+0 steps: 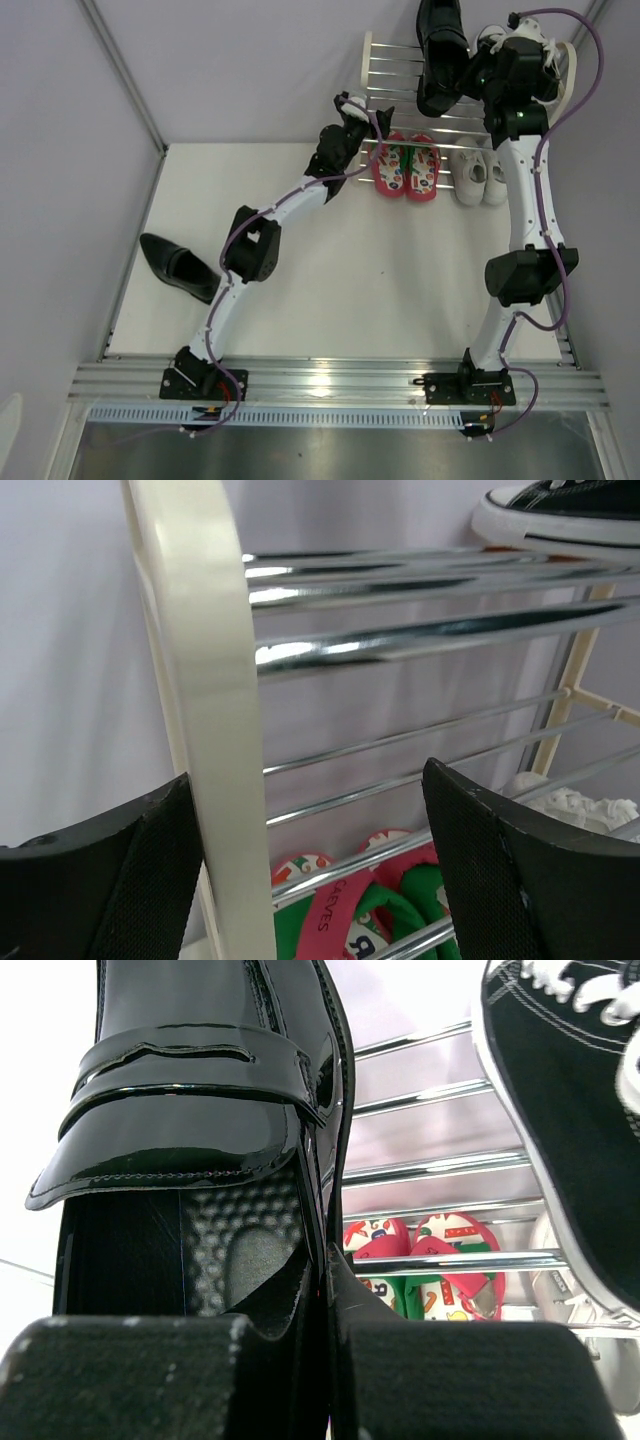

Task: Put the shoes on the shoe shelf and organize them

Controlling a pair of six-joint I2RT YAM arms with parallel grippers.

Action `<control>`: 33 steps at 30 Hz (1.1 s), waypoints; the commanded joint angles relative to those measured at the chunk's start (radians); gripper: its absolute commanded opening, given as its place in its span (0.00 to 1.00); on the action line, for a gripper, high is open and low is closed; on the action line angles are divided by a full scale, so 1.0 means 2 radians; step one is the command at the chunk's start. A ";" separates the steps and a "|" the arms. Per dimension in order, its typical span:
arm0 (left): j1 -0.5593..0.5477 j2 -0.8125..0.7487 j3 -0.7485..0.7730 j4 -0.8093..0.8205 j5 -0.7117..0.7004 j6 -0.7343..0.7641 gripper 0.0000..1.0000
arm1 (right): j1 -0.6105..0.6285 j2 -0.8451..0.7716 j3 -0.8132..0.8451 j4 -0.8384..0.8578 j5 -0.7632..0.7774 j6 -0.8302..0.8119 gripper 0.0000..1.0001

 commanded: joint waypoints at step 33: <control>-0.029 -0.114 -0.180 0.114 0.052 0.003 0.37 | -0.028 0.014 0.098 -0.046 -0.026 0.001 0.00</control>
